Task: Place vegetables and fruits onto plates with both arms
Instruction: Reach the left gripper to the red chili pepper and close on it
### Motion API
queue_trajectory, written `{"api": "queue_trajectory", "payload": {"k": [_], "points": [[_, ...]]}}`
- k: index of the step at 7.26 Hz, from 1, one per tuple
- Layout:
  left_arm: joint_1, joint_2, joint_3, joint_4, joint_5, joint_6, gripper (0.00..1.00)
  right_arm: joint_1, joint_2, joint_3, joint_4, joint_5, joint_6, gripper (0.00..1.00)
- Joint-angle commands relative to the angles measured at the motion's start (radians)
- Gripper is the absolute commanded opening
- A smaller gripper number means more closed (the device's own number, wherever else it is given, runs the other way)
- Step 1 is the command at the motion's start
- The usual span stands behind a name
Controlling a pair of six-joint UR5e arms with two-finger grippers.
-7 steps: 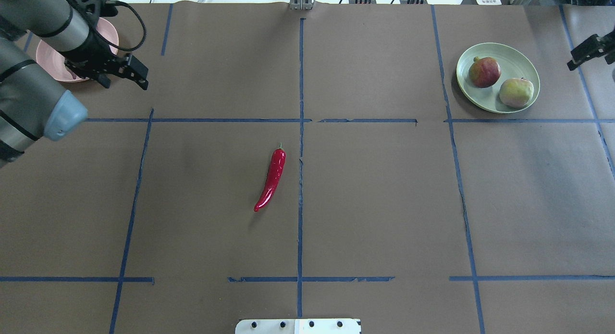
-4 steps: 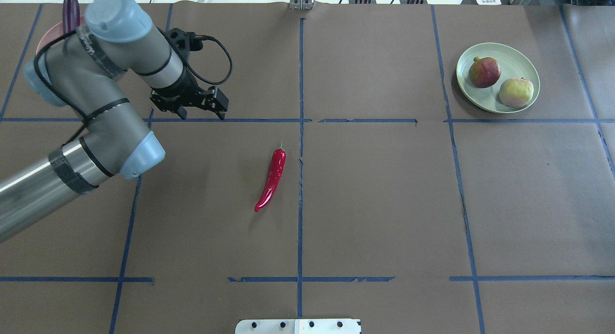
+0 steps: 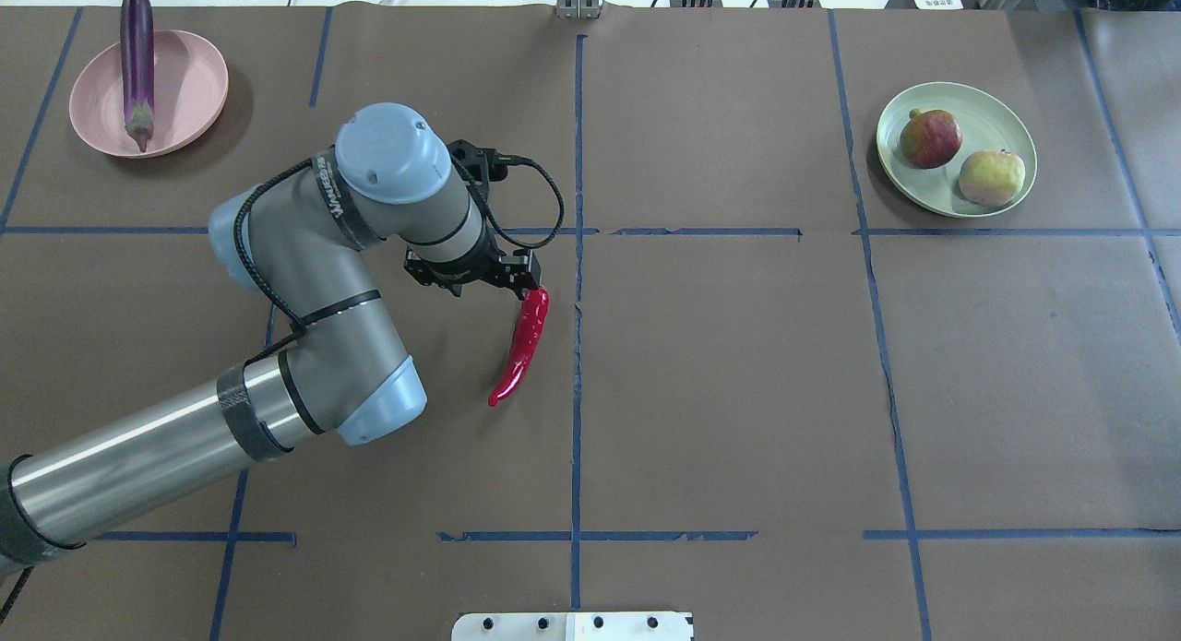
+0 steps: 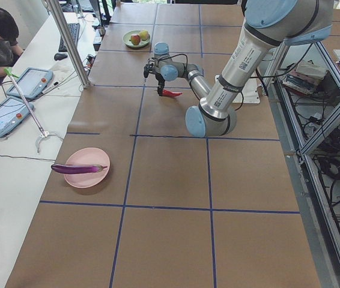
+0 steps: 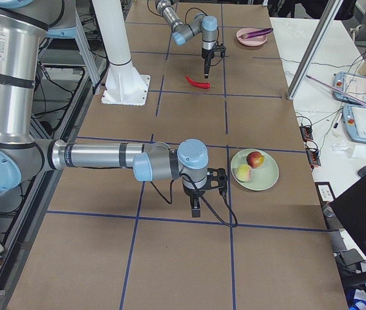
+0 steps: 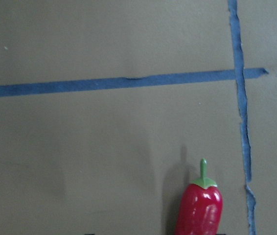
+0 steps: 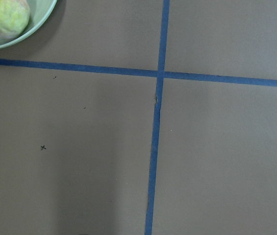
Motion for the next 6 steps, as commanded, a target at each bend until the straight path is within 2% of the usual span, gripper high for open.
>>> {"api": "queue_trajectory", "payload": {"k": [1,4,6], "points": [[0.046,-0.063,0.083,-0.008,0.054,-0.022,0.74,0.000,-0.002,-0.002,0.000,-0.002,0.000,1.00],[0.046,-0.074,0.111,-0.010,0.054,-0.023,0.63,0.000,-0.002,-0.003,0.000,-0.002,0.000,1.00],[0.046,-0.071,0.117,-0.011,0.054,-0.019,0.63,0.000,-0.002,-0.006,0.000,-0.005,-0.001,1.00]]}}
